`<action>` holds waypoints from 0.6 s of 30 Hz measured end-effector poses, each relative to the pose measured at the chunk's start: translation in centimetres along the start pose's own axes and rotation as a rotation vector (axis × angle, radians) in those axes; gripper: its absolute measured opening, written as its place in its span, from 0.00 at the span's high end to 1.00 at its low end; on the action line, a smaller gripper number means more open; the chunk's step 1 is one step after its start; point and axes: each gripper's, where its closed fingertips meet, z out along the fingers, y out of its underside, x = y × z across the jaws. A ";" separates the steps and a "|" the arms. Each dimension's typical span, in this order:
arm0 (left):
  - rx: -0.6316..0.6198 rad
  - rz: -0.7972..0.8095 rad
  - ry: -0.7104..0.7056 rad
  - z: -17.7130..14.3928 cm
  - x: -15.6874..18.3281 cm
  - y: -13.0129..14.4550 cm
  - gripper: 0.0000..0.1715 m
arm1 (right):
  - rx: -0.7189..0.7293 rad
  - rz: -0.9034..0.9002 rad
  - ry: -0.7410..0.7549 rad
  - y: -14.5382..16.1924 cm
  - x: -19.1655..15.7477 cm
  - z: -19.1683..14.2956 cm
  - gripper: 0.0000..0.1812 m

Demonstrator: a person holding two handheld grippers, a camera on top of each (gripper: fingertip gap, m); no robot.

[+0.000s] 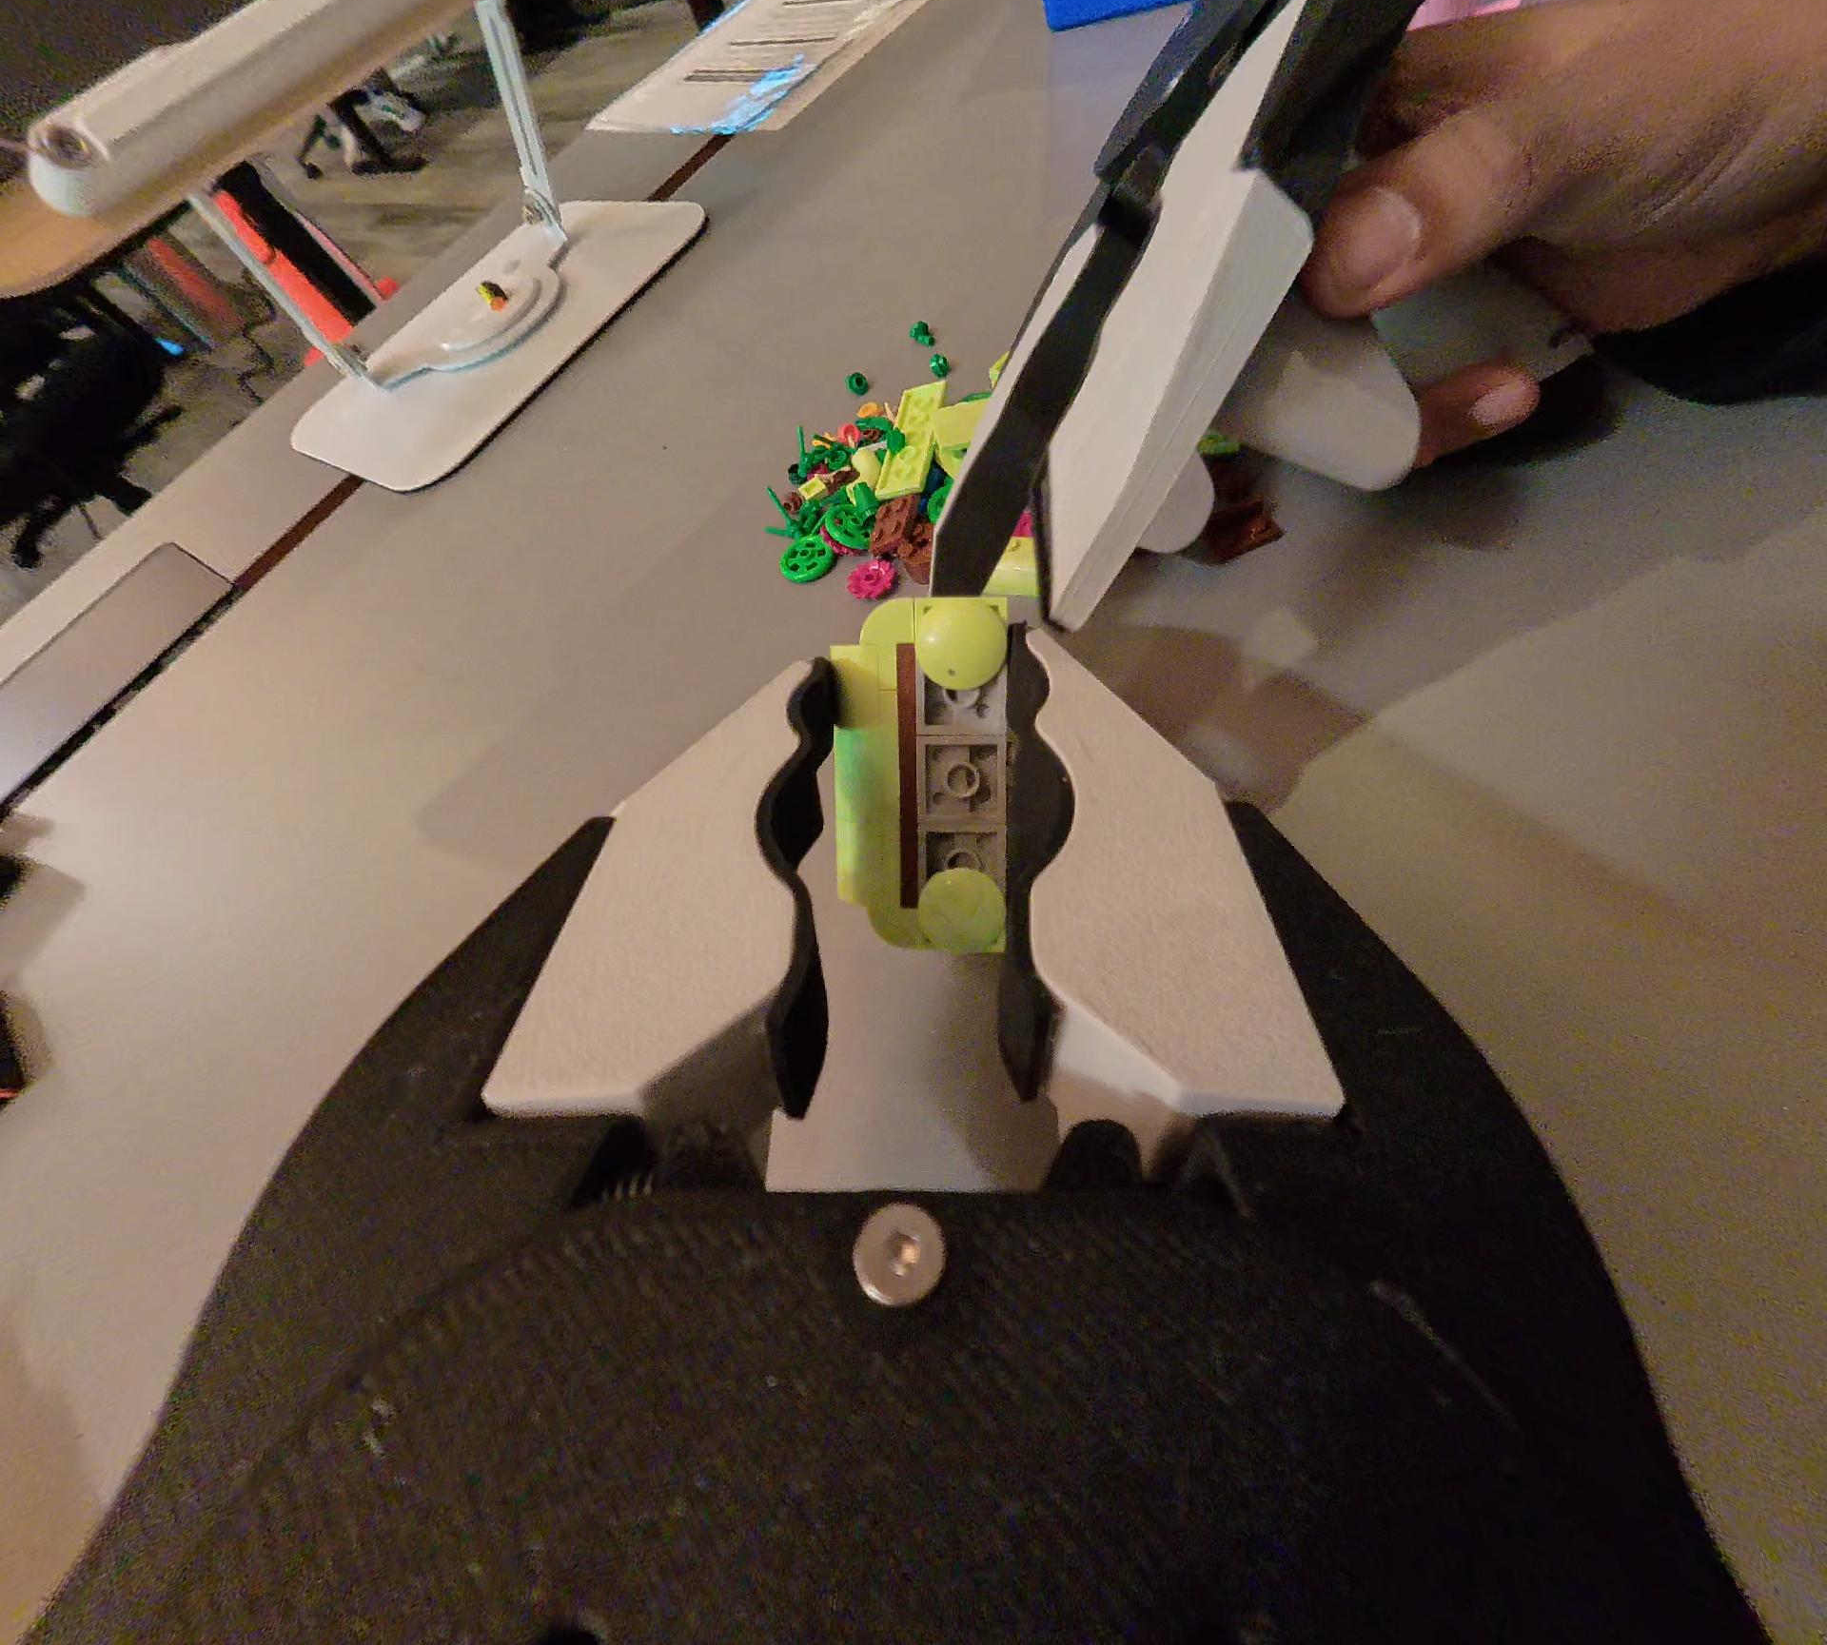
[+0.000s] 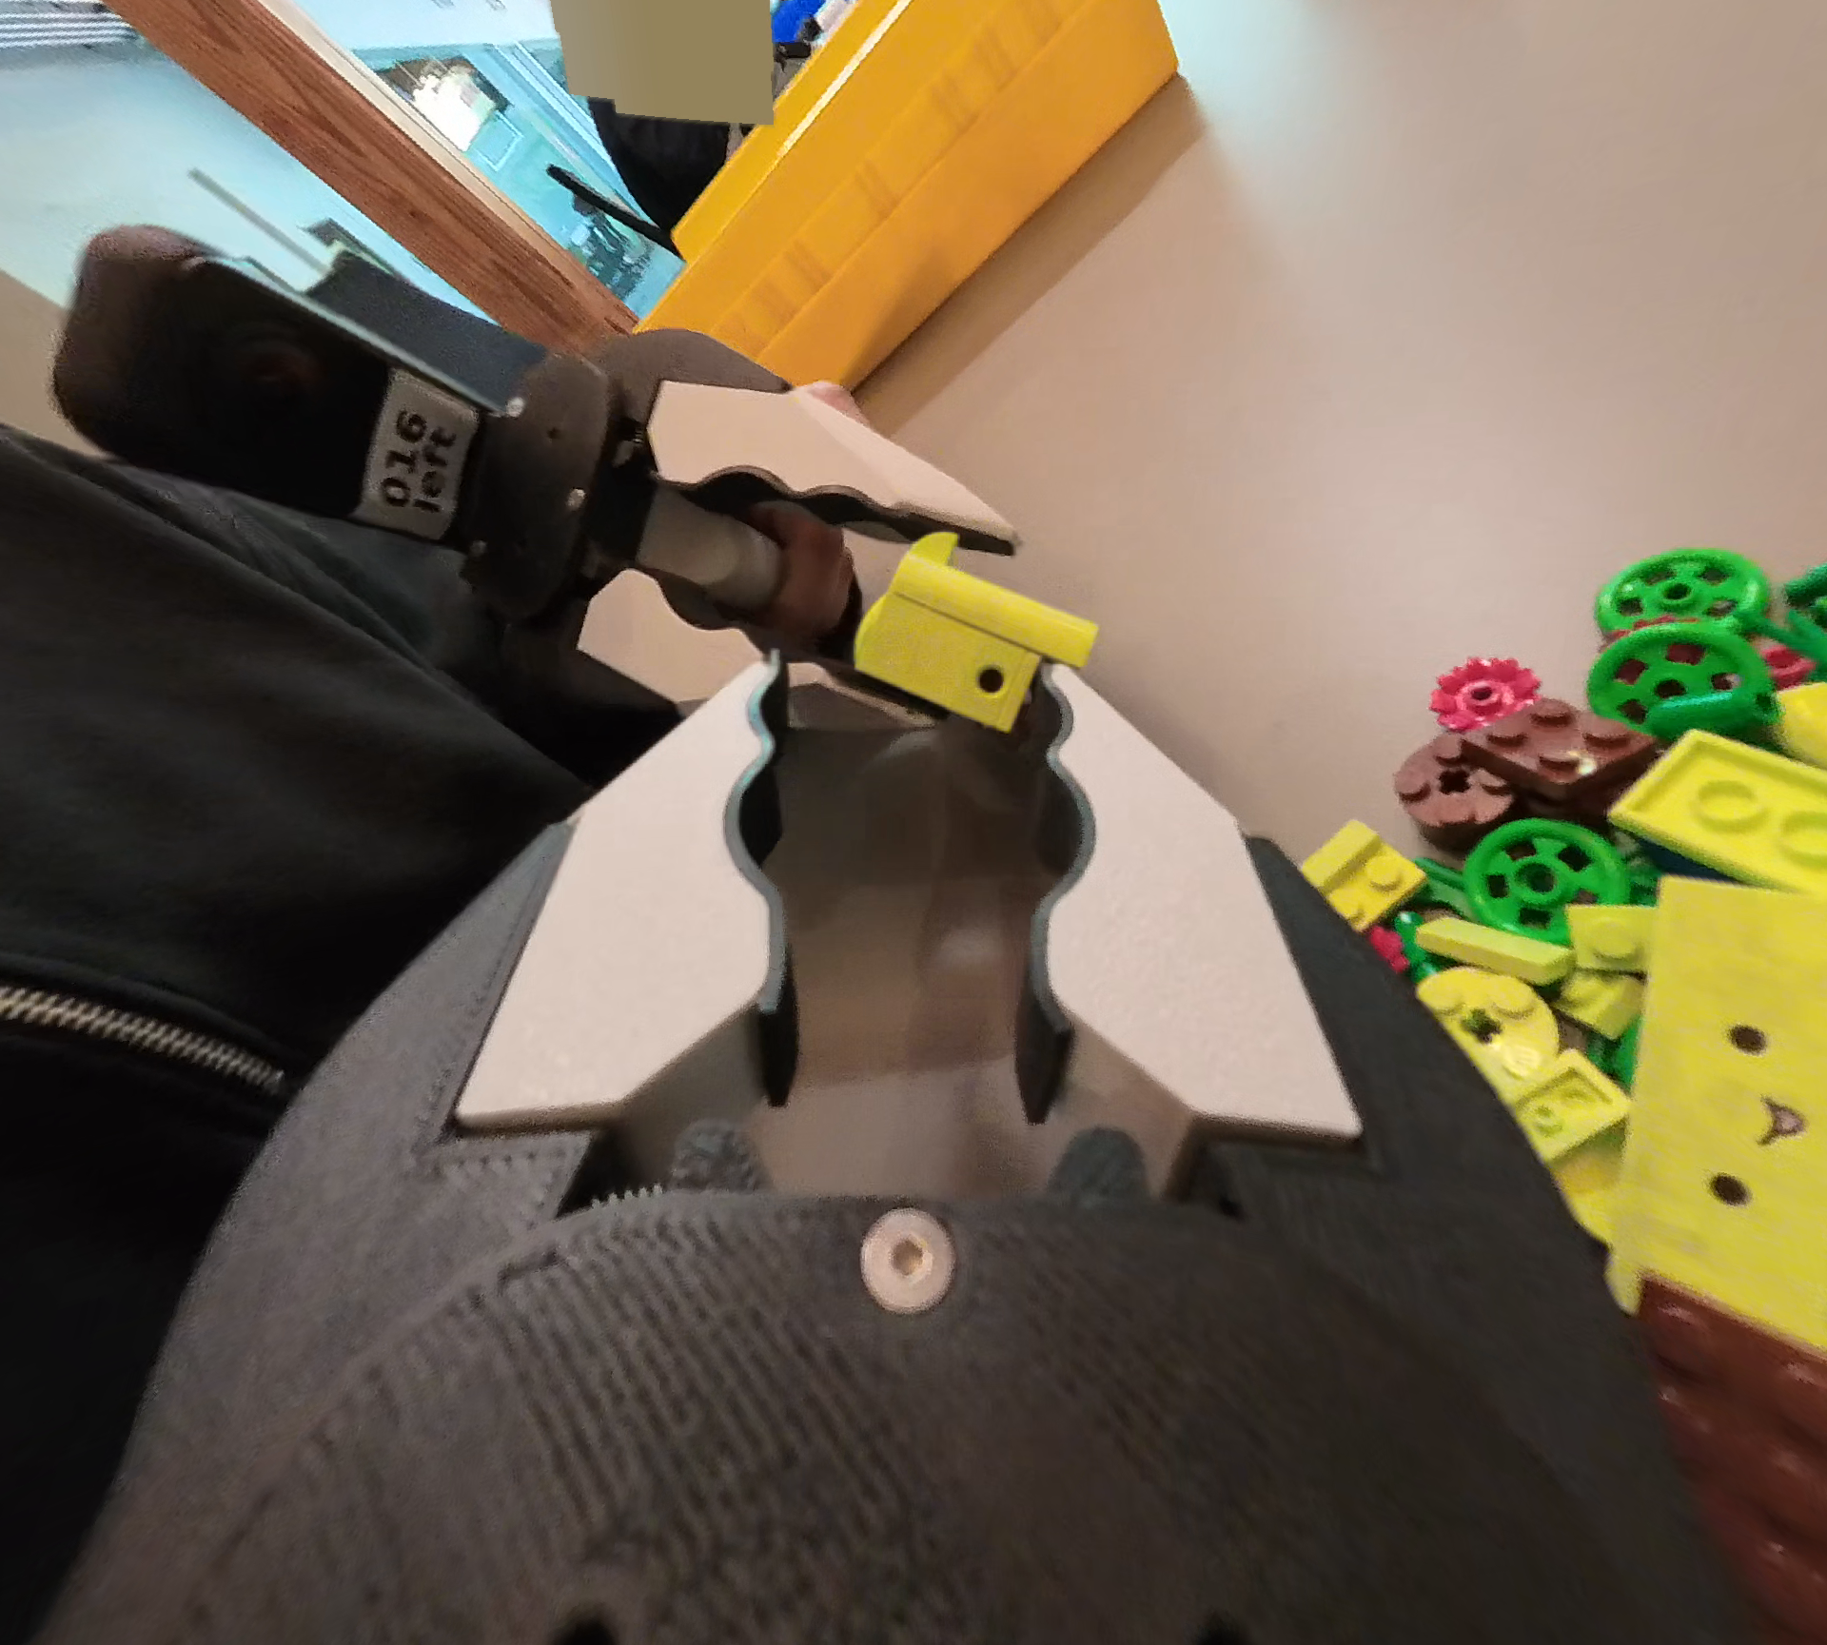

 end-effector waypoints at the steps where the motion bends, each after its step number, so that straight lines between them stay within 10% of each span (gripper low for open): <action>1: 0.002 0.009 -0.002 0.0 0.1 0.0 0.81 | -0.009 0.001 0.015 0.1 0.2 0.1 0.76; 18: 0.098 -0.346 0.374 -1.6 1.4 -1.2 0.64 | -0.024 -0.017 0.004 -0.1 0.5 -1.3 0.82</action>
